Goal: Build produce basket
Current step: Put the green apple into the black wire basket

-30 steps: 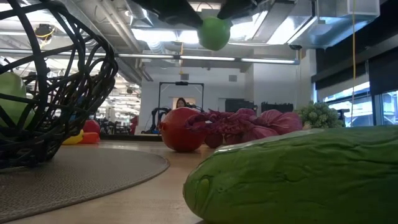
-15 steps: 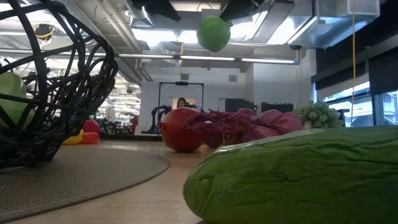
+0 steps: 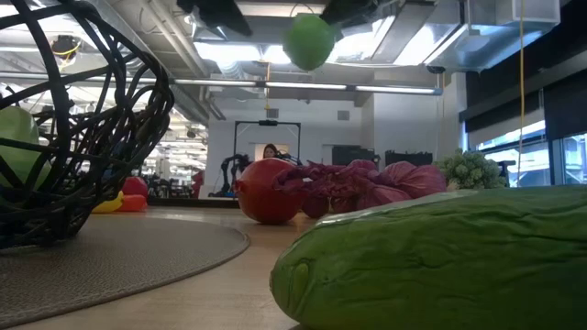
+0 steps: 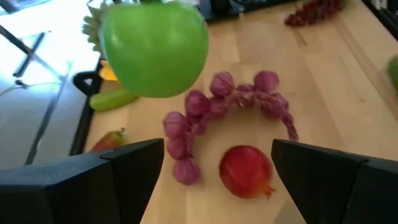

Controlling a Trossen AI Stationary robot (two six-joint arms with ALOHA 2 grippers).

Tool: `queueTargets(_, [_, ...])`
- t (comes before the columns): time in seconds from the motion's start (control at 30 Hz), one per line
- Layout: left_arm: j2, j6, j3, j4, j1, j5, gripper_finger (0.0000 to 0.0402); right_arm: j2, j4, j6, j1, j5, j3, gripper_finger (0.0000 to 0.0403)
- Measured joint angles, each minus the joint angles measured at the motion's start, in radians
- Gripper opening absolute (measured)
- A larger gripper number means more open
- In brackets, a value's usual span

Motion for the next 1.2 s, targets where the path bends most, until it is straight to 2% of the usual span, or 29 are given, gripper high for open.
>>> queueTargets(0.13, [-0.026,0.000,0.002,0.003,-0.028,0.000,0.0291,0.007,0.000,0.001,0.000,-0.016,0.029,0.0000])
queueTargets(0.27, [-0.050,-0.001,0.001,-0.022,-0.047,0.000,0.0291,0.051,-0.019,-0.007,0.000,-0.088,0.122,0.0000])
queueTargets(0.47, [-0.141,-0.007,0.001,-0.088,-0.074,-0.010,0.0291,0.222,-0.211,-0.047,0.001,-0.114,0.385,0.0000])
queueTargets(0.6, [-0.213,-0.045,0.000,-0.180,-0.095,-0.086,0.0291,0.335,-0.308,-0.074,0.000,-0.157,0.571,0.0000])
queueTargets(0.77, [-0.294,-0.052,-0.001,-0.308,-0.113,-0.157,0.0291,0.455,-0.364,-0.086,0.002,-0.293,0.766,0.0000])
queueTargets(0.87, [-0.333,-0.052,0.003,-0.341,-0.114,-0.165,0.0291,0.524,-0.382,-0.086,0.003,-0.377,0.862,0.0000])
queueTargets(1.0, [-0.381,-0.053,0.002,-0.410,-0.113,-0.192,0.0291,0.607,-0.386,-0.084,0.009,-0.438,0.938,0.0000])
queueTargets(1.2, [-0.438,-0.049,0.001,-0.454,-0.113,-0.214,0.0291,0.676,-0.334,-0.047,0.016,-0.499,0.924,0.0000])
